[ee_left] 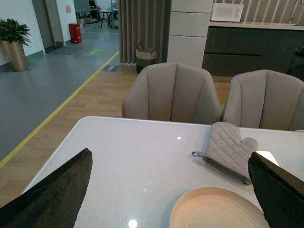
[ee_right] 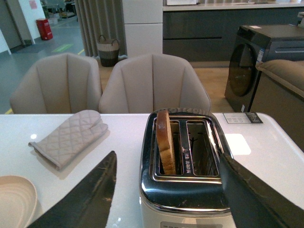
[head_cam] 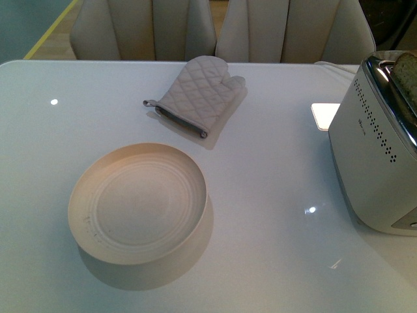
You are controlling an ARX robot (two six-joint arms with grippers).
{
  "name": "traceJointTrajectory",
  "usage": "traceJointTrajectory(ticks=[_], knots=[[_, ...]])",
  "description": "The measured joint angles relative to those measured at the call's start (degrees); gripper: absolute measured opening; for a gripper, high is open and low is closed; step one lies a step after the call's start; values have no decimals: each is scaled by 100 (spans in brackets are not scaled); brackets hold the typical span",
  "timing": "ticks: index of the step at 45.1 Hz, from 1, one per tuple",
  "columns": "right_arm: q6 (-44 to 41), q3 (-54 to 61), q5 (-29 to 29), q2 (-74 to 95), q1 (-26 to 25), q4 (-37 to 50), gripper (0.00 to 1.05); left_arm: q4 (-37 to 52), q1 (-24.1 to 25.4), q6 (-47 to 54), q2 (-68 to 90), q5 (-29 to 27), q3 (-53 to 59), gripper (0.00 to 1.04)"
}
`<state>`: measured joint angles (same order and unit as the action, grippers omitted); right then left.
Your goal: Put bread into toaster
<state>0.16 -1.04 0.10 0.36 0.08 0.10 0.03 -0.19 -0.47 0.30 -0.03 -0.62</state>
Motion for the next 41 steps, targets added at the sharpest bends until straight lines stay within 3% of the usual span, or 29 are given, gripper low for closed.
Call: traceJointTrajectory(ticks=[10,41], knots=[[2,0,0,0,0,0,97,0,0,0,0,0,0,98],[0,0,0,0,0,0,96,0,0,0,0,0,0,98]])
